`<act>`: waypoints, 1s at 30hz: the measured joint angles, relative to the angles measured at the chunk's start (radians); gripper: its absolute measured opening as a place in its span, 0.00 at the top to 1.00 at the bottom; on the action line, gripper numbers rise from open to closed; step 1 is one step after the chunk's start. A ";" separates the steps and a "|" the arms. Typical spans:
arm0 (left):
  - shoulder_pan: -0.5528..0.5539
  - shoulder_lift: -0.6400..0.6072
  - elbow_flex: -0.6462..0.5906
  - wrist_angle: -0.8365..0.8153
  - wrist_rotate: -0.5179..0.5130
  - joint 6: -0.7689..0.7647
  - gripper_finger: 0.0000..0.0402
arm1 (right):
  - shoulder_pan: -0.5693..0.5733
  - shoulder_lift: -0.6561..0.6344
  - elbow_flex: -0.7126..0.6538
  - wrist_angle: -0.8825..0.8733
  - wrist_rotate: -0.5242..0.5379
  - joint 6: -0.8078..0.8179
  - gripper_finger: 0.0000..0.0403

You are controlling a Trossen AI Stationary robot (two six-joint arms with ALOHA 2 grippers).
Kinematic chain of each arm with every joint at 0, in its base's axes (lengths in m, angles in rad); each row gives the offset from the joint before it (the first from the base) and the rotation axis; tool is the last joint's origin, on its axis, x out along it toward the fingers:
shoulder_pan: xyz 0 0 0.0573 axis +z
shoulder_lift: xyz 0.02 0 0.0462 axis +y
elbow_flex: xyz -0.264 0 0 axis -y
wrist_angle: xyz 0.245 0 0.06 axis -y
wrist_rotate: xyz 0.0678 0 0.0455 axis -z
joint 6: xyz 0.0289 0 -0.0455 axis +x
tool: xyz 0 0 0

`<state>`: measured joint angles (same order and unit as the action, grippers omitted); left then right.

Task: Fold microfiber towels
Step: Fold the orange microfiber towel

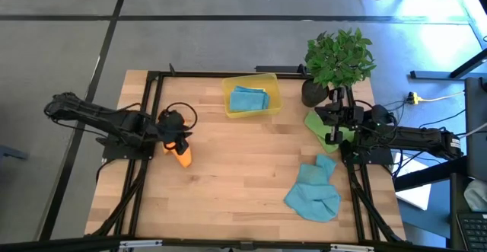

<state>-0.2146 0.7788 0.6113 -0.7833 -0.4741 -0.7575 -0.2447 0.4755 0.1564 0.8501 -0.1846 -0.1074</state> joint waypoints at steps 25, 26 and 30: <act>0.474 0.220 0.195 -0.198 0.151 0.225 0.65 | 0.000 0.000 0.000 0.014 0.000 -0.027 0.96; 0.489 0.237 0.210 -0.221 0.153 0.238 0.63 | 0.000 0.000 0.000 0.014 0.002 -0.027 0.96; 0.539 0.294 0.232 -0.294 0.154 0.271 0.55 | 0.000 0.000 0.000 0.013 0.007 -0.026 0.96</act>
<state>0.3248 1.0728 0.8433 -1.0773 -0.3204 -0.4866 -0.2443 0.4751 0.1565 0.8635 -0.1776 -0.1337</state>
